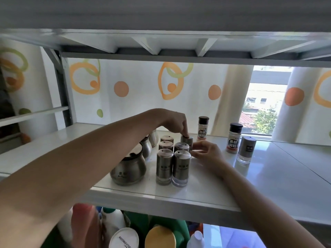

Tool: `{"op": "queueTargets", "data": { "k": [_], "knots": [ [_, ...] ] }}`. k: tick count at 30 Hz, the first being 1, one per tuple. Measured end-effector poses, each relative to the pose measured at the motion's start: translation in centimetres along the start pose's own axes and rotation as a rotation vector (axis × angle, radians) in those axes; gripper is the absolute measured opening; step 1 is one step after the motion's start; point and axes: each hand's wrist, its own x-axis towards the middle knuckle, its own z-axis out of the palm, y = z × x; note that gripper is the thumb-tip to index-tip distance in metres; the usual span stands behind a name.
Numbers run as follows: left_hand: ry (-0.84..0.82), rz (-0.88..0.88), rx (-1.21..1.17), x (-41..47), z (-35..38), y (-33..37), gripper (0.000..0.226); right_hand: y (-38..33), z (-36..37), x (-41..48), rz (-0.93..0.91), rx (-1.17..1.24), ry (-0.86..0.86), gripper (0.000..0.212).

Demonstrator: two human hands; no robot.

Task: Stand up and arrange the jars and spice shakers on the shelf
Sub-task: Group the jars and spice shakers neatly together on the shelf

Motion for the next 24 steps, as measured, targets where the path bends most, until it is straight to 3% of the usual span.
{"op": "queueTargets", "data": {
  "k": [24],
  "knots": [
    [0.028,0.025,0.017,-2.3,-0.5,-0.4,0.057,-1.3,-0.2,-2.0,-0.08,0.037,-0.084,0.028]
  ]
}}
